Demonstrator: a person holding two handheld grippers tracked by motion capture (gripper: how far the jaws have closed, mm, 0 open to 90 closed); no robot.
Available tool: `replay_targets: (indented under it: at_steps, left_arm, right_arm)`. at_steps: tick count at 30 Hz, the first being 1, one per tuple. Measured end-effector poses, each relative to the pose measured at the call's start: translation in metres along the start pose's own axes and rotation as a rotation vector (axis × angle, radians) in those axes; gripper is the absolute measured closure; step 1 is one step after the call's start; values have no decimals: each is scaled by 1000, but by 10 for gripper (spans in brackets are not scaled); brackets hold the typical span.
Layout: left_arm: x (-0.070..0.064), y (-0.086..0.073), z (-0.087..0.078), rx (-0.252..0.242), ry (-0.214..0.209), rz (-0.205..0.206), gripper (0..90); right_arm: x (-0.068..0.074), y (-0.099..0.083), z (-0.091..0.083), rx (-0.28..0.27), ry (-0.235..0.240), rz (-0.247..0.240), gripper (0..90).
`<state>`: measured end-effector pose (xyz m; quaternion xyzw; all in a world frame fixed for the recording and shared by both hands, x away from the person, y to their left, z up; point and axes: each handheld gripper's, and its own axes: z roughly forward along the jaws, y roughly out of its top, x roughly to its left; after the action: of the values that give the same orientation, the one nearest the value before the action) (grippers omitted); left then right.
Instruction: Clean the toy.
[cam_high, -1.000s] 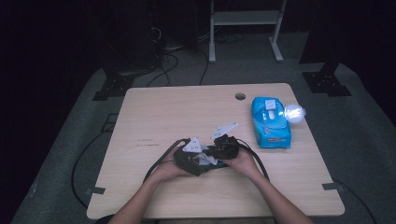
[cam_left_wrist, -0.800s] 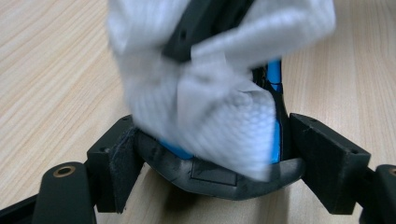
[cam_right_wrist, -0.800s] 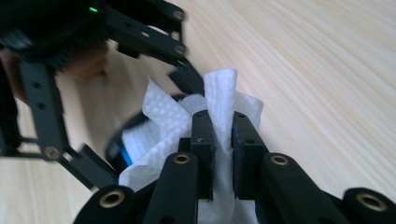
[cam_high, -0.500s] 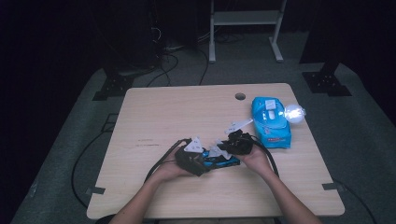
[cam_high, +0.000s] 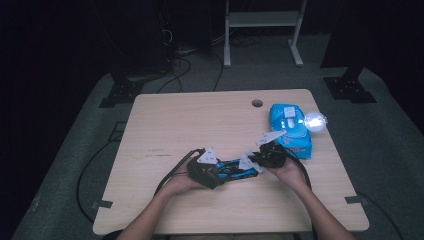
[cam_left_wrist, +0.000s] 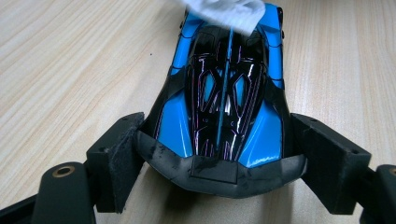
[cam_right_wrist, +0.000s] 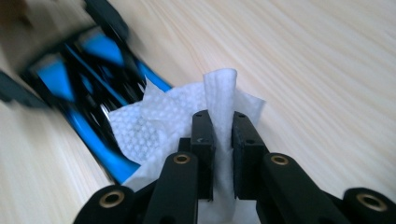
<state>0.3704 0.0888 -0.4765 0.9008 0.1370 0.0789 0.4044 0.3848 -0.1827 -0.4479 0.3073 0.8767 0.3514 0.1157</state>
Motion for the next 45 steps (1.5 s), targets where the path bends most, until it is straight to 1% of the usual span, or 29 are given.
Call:
replay_targets:
  at_steps: [2,4,5,7,10,12,13,14,15,16,18,20,21,22,23,24,27,29,30,32,34,35,38,40,42,44,45]
  left_arm:
    - [0,0,1,-1,1,-1,209]
    - [-1,0,1,-1,1,-1,209]
    - [-1,0,1,-2,1,-3,208]
    - [0,0,1,-2,0,-4,209]
    - [0,0,1,1,0,-4,209]
    - [1,-1,0,8,0,-1,207]
    - [0,-1,-1,5,-1,-7,206]
    - [0,-1,-1,9,1,-2,207]
    - [0,-1,-1,10,3,-1,207]
    - [0,-1,-1,11,4,-2,207]
    - [-1,-1,0,9,7,3,208]
    - [-1,-1,0,10,7,4,208]
    - [-1,-1,0,10,7,4,208]
    - [-1,-1,0,10,7,4,208]
    - [-1,-1,0,11,8,5,208]
    - [-1,-1,0,10,7,5,208]
    - [-1,-1,1,8,5,4,208]
    - [-1,0,1,10,6,8,207]
    - [-1,0,1,13,9,9,207]
    - [-1,-1,1,14,10,3,206]
    - [-1,-1,0,15,9,4,207]
    - [-1,-1,1,15,8,5,207]
    - [-2,0,1,18,11,13,208]
    - [-1,-1,1,17,10,14,208]
    - [-2,-1,1,15,9,10,208]
    - [-2,0,1,21,11,16,208]
    - [-2,0,1,21,13,16,208]
  right_arm:
    - [-3,-5,-2,-4,10,20,805]
    - [-1,-5,-3,-7,3,16,805]
    - [2,-4,-3,-16,7,9,806]
    - [8,1,0,-41,40,-1,805]
    - [21,13,8,-69,72,-32,804]
    - [25,17,11,-77,70,-48,804]
    - [24,17,12,-81,74,-49,804]
    - [22,16,12,-79,82,-32,804]
    - [19,13,12,-76,77,-18,804]
    - [14,10,11,-68,59,-14,805]
    - [6,4,7,-68,52,15,805]
    - [-3,-3,2,-37,-1,18,804]
    - [-6,-5,1,-29,-6,32,805]
    - [-7,-6,1,-30,-1,44,805]
    - [-8,-6,1,-32,2,45,804]
    - [-7,-5,1,-36,6,44,804]
    - [3,5,6,-72,36,37,804]
    - [12,13,13,-86,57,15,804]
    - [16,16,16,-90,63,-1,804]
    - [21,23,21,-85,59,-25,804]
    - [20,24,22,-78,62,-22,804]
    - [17,22,22,-74,52,-24,804]
    - [8,14,16,-84,44,5,804]
    - [2,5,8,-85,29,33,804]
    - [-5,-8,3,-69,15,59,804]
    - [-9,-20,-2,-73,25,97,805]
    - [-9,-22,-4,-71,24,100,805]
